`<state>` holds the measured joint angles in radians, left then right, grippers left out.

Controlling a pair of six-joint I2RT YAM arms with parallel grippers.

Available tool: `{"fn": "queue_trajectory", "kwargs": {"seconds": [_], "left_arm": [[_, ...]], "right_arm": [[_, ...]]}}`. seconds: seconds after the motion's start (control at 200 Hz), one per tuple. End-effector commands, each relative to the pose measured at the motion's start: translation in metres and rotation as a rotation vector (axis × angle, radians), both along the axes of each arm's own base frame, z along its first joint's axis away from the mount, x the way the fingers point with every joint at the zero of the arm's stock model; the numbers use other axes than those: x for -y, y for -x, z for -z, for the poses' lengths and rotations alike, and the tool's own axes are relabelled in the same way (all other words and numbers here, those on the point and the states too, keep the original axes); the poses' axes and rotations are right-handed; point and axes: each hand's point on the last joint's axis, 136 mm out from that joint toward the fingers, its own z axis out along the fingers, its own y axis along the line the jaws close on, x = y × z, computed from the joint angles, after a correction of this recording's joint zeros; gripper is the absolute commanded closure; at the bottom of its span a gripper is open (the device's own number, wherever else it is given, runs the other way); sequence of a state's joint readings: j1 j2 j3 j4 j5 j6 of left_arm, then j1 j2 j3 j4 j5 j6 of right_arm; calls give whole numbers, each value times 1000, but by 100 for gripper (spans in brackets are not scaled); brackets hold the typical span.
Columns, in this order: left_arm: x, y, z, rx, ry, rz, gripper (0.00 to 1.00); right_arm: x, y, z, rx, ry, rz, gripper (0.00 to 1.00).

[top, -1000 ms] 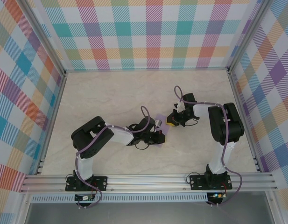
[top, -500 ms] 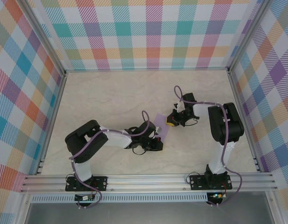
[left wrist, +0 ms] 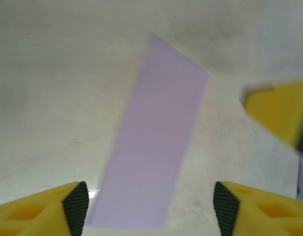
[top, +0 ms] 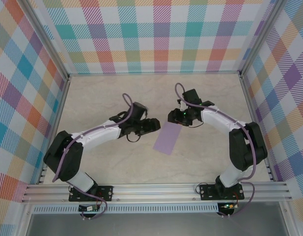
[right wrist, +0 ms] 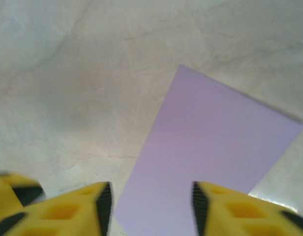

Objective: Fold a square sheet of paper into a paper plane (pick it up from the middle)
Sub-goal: Rotate the square sheet of paper at the center of the table.

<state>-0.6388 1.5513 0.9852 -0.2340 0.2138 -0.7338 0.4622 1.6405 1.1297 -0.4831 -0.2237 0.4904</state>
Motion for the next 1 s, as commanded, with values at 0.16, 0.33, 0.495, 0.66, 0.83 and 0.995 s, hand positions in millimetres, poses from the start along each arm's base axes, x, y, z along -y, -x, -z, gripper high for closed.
{"fn": "queue_trajectory", "kwargs": {"seconds": [0.16,0.33,0.495,0.66,0.83,0.995], "left_arm": [[-121,9,28,-126,-218,-284,7],[-145,8,33,-154,-206,-352,5],[-146,8,37,-178,-184,-355,4],[-145,7,43,-193,-169,-346,4],[-143,4,46,-200,-160,-339,4],[-144,2,44,-197,-160,-344,4]], "right_arm": [[-6,47,29,-56,318,22,26],[-23,56,55,-123,354,33,22],[-37,46,71,-114,359,-3,24],[-44,56,94,-99,372,-169,28],[-47,90,121,-98,345,-479,36],[-53,89,99,7,321,-636,36]]}}
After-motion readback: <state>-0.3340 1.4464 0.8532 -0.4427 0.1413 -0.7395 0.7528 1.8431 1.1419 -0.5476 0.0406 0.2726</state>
